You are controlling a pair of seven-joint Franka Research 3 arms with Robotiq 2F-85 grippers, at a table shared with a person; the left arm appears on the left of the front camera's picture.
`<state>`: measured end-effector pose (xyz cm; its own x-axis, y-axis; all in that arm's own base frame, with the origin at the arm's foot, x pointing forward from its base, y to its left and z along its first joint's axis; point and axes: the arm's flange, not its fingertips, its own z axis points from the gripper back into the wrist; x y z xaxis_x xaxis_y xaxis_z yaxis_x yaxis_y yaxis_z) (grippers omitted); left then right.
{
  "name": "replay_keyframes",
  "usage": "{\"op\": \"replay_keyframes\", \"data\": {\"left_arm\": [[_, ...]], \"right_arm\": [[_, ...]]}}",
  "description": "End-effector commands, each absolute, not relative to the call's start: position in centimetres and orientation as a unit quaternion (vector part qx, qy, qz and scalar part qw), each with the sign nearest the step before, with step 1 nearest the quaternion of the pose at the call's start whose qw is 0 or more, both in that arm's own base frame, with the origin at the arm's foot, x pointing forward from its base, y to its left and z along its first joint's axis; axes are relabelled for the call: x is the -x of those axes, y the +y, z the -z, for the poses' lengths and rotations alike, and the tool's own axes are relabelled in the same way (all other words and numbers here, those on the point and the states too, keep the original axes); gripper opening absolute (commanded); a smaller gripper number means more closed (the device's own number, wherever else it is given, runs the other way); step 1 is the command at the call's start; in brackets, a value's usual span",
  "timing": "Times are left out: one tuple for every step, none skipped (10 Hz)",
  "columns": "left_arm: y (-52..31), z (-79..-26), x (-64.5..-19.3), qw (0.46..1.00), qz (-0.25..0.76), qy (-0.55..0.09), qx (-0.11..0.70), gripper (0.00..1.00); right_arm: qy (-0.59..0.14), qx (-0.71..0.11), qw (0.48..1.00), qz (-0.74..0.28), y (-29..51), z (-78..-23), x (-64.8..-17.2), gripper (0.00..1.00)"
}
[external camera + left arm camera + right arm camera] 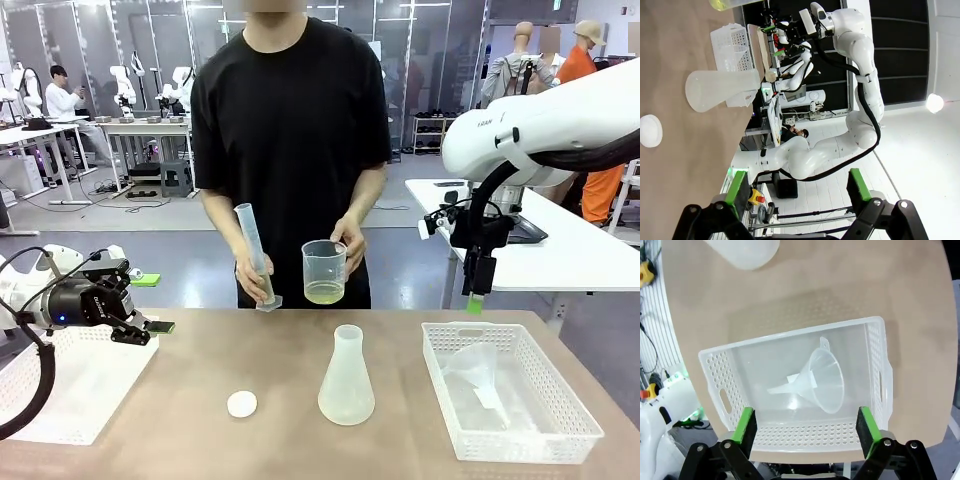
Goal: Prepare the solutions needed for the experiment.
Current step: Pick up the Plastic Funnel and insert it into the Big flask.
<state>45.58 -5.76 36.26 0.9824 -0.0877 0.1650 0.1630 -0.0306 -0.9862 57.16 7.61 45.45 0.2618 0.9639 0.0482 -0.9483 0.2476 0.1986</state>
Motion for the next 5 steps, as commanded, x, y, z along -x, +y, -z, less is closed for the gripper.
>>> {"op": "replay_keyframes", "data": {"left_arm": [[-5.9, -36.5, -45.7, 0.690, 0.089, -0.030, 0.718, 1.00], [-5.9, -36.5, -45.7, 0.690, 0.089, -0.030, 0.718, 1.00], [-5.9, -36.5, -45.7, 0.690, 0.089, -0.030, 0.718, 1.00], [-5.9, -36.5, -45.7, 0.690, 0.089, -0.030, 0.718, 1.00], [-5.9, -36.5, -45.7, 0.690, 0.089, -0.030, 0.718, 1.00]], "right_arm": [[0.051, -0.080, 0.725, -0.682, 7.4, -44.2, -58.3, 1.00], [0.054, -0.078, 0.702, -0.706, 6.9, -43.4, -58.7, 1.00], [0.072, -0.073, 0.679, -0.727, 6.4, -42.5, -59.0, 1.00], [0.085, -0.071, 0.665, -0.739, 6.4, -41.7, -59.2, 1.00], [0.088, -0.084, 0.667, -0.736, 6.3, -40.8, -59.6, 1.00]]}}
